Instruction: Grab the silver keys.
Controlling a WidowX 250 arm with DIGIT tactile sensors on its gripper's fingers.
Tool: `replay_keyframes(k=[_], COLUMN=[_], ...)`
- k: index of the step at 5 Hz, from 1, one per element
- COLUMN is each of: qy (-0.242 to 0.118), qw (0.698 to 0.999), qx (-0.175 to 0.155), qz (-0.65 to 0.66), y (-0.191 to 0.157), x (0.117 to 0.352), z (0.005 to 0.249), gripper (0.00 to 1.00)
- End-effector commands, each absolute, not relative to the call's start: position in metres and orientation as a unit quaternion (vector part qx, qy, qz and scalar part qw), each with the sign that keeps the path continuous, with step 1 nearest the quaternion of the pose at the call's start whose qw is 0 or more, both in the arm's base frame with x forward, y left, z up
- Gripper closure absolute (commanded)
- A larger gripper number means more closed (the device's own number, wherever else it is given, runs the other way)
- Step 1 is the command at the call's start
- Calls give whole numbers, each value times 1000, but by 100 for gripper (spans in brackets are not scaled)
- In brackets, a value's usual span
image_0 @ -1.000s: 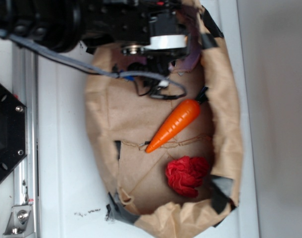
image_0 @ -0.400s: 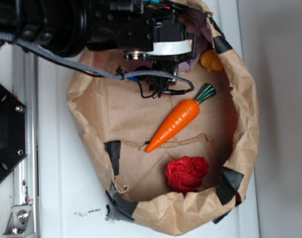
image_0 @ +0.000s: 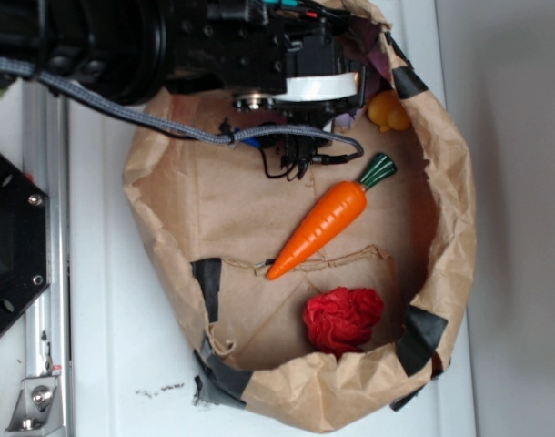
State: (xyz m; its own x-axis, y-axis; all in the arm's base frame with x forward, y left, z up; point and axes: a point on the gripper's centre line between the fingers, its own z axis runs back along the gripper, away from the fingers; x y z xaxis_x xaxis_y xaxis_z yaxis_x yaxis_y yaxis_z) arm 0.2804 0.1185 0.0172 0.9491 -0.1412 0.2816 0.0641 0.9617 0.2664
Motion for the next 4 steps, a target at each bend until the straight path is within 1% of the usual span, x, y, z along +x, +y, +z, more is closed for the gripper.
replay_keyframes(k=[1,3,4], qy=[-147,-149,-139], qw=[979,979,985], qx=[129,127,79], qz=[-55,-53,-65], y=[124,123,110], x=[279,279,262], z=[25,26,49], gripper=[100,100,100])
